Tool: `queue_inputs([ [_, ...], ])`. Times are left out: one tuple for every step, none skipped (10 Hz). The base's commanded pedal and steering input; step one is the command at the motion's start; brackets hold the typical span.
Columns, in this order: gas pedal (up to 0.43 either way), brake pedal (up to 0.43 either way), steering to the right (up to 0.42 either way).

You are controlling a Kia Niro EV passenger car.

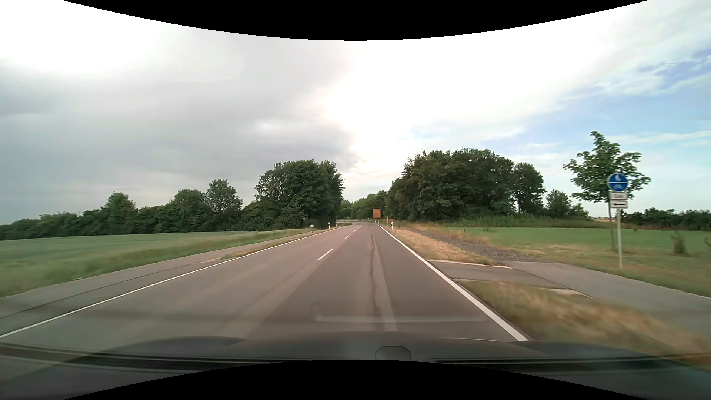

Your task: Follow the waypoints while adhering to traffic rules and regulations

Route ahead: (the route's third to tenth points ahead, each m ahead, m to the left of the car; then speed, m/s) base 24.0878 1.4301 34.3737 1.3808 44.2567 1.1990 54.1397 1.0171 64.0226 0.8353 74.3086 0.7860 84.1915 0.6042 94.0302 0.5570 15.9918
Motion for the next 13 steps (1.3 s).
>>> queue_inputs([
  [0.138,0.0,0.001],
  [0.138,0.0,0.001],
  [0.138,0.0,0.002],
  [0.138,0.0,0.002],
  [0.138,0.0,0.002],
  [0.138,0.0,0.002],
  [0.138,0.0,0.002],
  [0.138,0.0,0.002],
  [0.138,0.0,0.001],
  [0.138,0.0,0.001],
  [0.138,0.0,0.001],
  [0.138,0.0,0.0],
  [0.15,0.0,0.0],
])
